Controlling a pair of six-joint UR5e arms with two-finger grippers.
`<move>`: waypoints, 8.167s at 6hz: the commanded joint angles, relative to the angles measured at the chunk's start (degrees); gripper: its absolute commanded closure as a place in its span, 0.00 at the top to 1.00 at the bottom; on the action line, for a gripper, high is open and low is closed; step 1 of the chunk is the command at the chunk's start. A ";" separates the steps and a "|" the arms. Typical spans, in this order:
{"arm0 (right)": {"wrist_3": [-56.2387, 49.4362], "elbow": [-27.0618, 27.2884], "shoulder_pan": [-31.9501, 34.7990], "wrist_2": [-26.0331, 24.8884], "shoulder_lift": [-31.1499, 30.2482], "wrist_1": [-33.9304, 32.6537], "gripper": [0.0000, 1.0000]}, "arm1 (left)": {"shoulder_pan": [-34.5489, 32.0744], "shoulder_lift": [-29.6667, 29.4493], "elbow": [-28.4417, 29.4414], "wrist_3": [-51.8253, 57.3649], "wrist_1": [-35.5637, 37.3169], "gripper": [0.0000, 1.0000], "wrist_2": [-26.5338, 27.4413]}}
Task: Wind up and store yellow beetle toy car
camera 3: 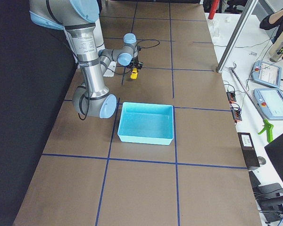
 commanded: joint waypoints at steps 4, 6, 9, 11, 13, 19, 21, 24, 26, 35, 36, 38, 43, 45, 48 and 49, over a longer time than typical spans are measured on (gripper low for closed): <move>-15.14 13.51 27.56 19.56 -6.33 -21.15 0.00 | -0.06 0.26 -0.49 0.01 0.34 1.00 0.22; -37.54 12.21 37.97 23.47 -16.34 -20.56 0.00 | -0.15 0.35 -0.58 0.01 0.25 1.00 0.22; -47.83 4.42 42.66 23.30 -21.74 -15.94 0.00 | -0.15 0.17 -1.11 0.01 -0.01 1.00 -0.04; -43.29 -7.17 42.49 23.74 -21.57 -0.34 0.00 | -0.06 -1.23 -2.86 -0.25 0.51 1.00 0.13; -40.54 -13.44 40.31 27.50 -22.19 8.69 0.00 | -0.15 -0.18 -2.61 -0.43 0.60 1.00 0.22; -40.10 -8.54 33.88 29.80 -27.63 9.06 0.02 | -0.32 -0.71 -3.48 -0.60 3.67 1.00 -0.13; -40.10 -8.89 33.53 29.71 -27.81 9.06 0.05 | -0.24 -1.23 -4.53 -3.76 7.10 1.00 -0.22; -40.45 -8.98 33.00 29.36 -27.90 9.06 1.00 | 0.12 -3.78 -1.64 -3.77 7.10 1.00 -0.04; -40.18 -8.19 33.08 29.80 -27.73 9.15 1.00 | 0.11 -3.87 -1.20 -3.59 7.02 1.00 0.22; -18.33 -15.33 78.49 38.74 -27.72 -14.76 1.00 | 0.29 -5.54 -0.40 -3.77 7.02 1.00 -0.22; -13.43 -18.27 78.52 38.77 -27.12 -14.49 1.00 | 0.38 -5.98 -0.84 -3.77 7.19 1.00 -0.22; -7.97 -21.10 76.17 37.89 -26.49 -9.18 1.00 | 0.38 -6.68 1.26 -3.68 7.19 1.00 0.04; 5.42 -19.88 72.11 34.20 -26.58 -3.33 1.00 | 0.29 -6.60 1.70 -3.77 7.28 1.00 0.04; 5.52 -17.27 72.11 33.41 -26.67 -8.47 1.00 | 0.29 -6.60 1.62 -3.77 7.28 1.00 0.04; 4.03 -15.04 72.11 33.23 -27.64 -9.83 1.00 | 0.29 -6.51 1.70 -3.68 7.28 1.00 0.04; 4.11 -15.05 72.02 33.23 -27.72 -9.83 1.00 | 0.29 -6.42 1.70 -3.68 7.28 1.00 0.13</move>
